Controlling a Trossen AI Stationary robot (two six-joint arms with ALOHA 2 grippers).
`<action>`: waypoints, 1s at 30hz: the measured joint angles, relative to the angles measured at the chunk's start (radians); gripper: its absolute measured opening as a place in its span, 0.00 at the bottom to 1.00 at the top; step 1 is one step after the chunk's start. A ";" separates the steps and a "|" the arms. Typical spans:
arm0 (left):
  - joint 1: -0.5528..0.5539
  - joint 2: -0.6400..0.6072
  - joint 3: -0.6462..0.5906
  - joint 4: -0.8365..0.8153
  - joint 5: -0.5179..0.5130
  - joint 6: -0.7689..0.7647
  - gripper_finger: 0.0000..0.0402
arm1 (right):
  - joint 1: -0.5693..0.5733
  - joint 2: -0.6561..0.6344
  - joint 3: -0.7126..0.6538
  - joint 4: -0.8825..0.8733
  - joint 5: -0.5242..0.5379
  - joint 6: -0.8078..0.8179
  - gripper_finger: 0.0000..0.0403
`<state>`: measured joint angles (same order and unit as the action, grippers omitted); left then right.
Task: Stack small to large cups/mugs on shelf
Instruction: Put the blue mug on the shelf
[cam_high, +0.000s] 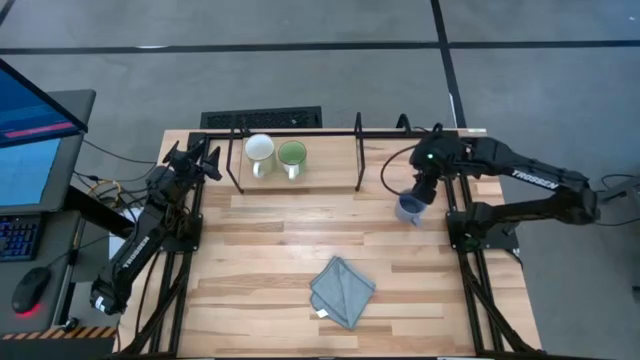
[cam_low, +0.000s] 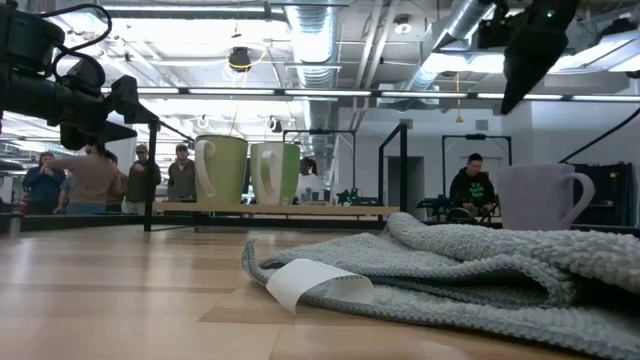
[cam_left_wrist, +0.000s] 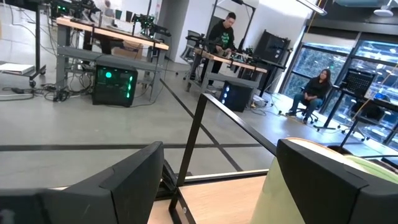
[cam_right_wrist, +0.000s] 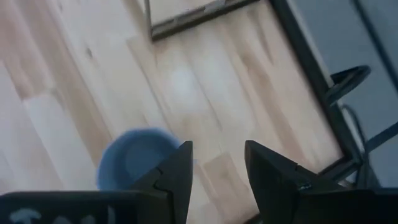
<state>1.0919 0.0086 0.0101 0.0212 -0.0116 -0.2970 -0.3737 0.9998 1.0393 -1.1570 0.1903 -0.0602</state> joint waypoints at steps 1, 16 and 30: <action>0.000 0.000 0.000 0.000 0.000 0.000 0.76 | 0.000 0.007 0.000 -0.013 -0.009 -0.001 0.41; 0.000 0.000 0.000 0.000 0.000 -0.003 0.76 | -0.029 0.138 -0.013 -0.106 -0.069 -0.169 0.41; 0.000 0.000 0.000 0.000 0.000 -0.023 0.76 | -0.066 0.094 -0.165 0.019 -0.163 -0.282 0.41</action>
<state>1.0920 0.0086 0.0101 0.0214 -0.0116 -0.3199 -0.4393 1.0941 0.8747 -1.1378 0.0276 -0.3427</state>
